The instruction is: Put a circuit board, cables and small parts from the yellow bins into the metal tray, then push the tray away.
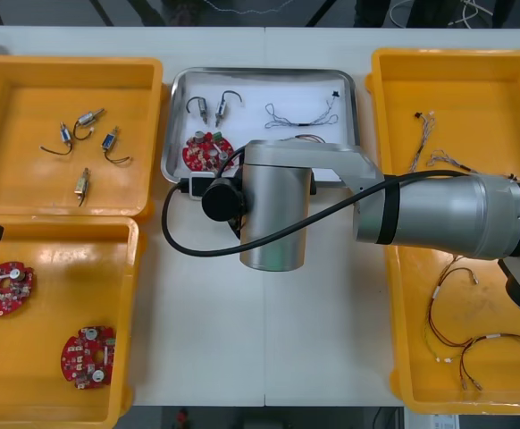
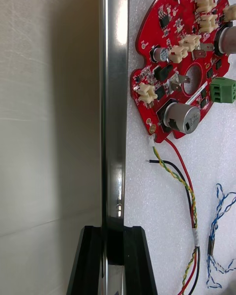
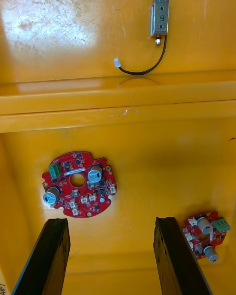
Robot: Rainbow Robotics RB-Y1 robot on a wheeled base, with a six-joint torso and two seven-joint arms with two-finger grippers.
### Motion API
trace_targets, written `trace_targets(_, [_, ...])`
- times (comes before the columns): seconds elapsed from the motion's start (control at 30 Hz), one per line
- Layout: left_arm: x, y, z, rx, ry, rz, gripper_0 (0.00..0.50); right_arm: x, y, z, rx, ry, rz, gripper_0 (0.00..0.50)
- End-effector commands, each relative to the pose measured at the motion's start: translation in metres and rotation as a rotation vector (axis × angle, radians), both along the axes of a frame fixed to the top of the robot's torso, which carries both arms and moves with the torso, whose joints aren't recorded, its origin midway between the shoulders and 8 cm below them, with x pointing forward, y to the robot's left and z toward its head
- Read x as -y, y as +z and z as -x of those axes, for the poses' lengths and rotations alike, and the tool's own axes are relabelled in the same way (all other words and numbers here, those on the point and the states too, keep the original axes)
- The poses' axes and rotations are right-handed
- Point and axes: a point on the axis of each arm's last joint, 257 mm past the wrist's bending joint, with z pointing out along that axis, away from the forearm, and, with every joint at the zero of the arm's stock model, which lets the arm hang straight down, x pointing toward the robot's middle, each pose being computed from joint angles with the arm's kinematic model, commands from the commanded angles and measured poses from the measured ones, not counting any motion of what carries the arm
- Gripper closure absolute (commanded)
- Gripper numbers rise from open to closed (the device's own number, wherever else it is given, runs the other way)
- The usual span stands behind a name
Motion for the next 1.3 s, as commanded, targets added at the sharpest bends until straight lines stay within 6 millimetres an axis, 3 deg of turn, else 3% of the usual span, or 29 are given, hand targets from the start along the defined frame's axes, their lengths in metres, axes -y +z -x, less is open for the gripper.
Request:
trace_targets(0.03, [-0.015,0.015,0.005,0.020,0.022,-0.044,0.000,-0.008,0.028,-0.019,0.070,0.046,0.021,0.500])
trace_targets(0.6, [-0.015,0.015,0.005,0.020,0.022,-0.044,0.000,-0.002,0.024,-0.040,0.079,0.050,0.030,0.488])
trace_targets(0.63, [-0.015,0.015,0.005,0.020,0.022,-0.044,0.000,-0.001,0.024,-0.041,0.080,0.049,0.032,0.450])
trace_targets(0.73, [-0.015,0.015,0.005,0.020,0.022,-0.044,0.000,-0.003,0.023,-0.039,0.076,0.051,0.035,0.014])
trace_targets(0.97, [-0.015,0.015,0.005,0.020,0.022,-0.044,0.000,-0.007,0.023,-0.021,0.019,0.025,0.011,0.000])
trace_targets(1.3, [-0.015,0.015,0.005,0.020,0.022,-0.044,0.000,-0.016,0.025,0.042,-0.121,-0.029,-0.071,0.000])
